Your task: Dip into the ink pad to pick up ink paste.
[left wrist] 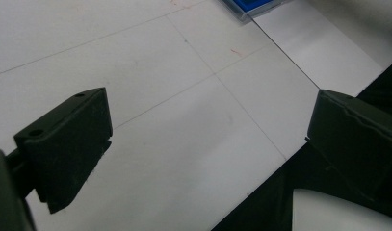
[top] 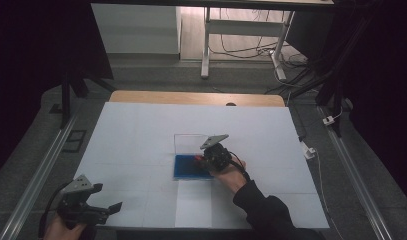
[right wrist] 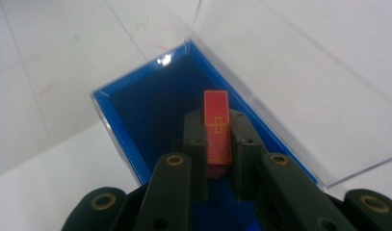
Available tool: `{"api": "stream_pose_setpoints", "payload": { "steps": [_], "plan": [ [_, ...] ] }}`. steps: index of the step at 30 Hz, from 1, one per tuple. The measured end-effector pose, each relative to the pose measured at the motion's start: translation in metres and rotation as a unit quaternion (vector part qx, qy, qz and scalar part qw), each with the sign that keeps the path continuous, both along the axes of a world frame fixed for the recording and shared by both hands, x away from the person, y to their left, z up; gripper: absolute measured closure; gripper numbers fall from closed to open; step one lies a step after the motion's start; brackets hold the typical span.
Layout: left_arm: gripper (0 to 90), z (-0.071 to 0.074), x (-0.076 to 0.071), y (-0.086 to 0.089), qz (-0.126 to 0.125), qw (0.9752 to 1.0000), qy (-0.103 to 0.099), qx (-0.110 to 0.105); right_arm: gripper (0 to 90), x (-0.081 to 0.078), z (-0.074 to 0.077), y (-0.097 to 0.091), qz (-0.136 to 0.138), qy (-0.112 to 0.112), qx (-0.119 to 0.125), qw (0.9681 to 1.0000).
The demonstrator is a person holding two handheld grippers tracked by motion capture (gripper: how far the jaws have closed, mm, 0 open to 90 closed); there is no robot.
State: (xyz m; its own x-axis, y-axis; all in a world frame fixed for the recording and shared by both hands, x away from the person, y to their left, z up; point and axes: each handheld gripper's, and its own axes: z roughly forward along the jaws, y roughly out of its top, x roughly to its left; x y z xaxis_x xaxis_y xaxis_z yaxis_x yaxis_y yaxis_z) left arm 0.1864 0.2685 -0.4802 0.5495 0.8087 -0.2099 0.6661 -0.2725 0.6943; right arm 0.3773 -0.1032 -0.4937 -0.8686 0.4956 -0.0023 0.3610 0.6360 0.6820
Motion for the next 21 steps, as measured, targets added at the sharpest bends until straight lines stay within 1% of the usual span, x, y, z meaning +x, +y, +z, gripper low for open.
{"api": "stream_pose_setpoints", "payload": {
  "steps": [2, 4, 6, 11, 14, 21],
  "plan": [
    [2.2, 0.000, 0.000, 0.000, 0.000, 1.0000, 0.000, 0.000, 79.7, -0.001, 0.004, 0.000, -0.001, 0.000, 0.011, 0.9999],
    [2.2, 0.000, 0.000, 0.000, 0.000, 1.0000, 0.000, 0.000, 79.7, -0.001, 0.006, 0.000, 0.001, -0.001, 0.012, 0.9999],
    [2.2, 0.000, 0.000, 0.000, 0.000, 1.0000, 0.000, 0.001, 79.8, -0.002, 0.011, 0.000, 0.002, -0.003, 0.023, 0.9997],
    [2.2, 0.000, 0.000, 0.000, 0.000, 1.0000, 0.000, 0.001, 79.8, -0.002, 0.015, 0.000, 0.001, -0.002, 0.033, 0.9995],
    [2.2, 0.000, 0.000, 0.000, 0.000, 1.0000, 0.000, 0.001, 79.7, -0.004, 0.015, 0.002, 0.009, -0.003, 0.030, 0.9995],
    [2.2, 0.000, 0.000, 0.000, 0.000, 1.0000, 0.000, 0.001, 79.8, -0.007, 0.006, 0.010, 0.027, 0.001, 0.016, 0.9995]
  ]
}}
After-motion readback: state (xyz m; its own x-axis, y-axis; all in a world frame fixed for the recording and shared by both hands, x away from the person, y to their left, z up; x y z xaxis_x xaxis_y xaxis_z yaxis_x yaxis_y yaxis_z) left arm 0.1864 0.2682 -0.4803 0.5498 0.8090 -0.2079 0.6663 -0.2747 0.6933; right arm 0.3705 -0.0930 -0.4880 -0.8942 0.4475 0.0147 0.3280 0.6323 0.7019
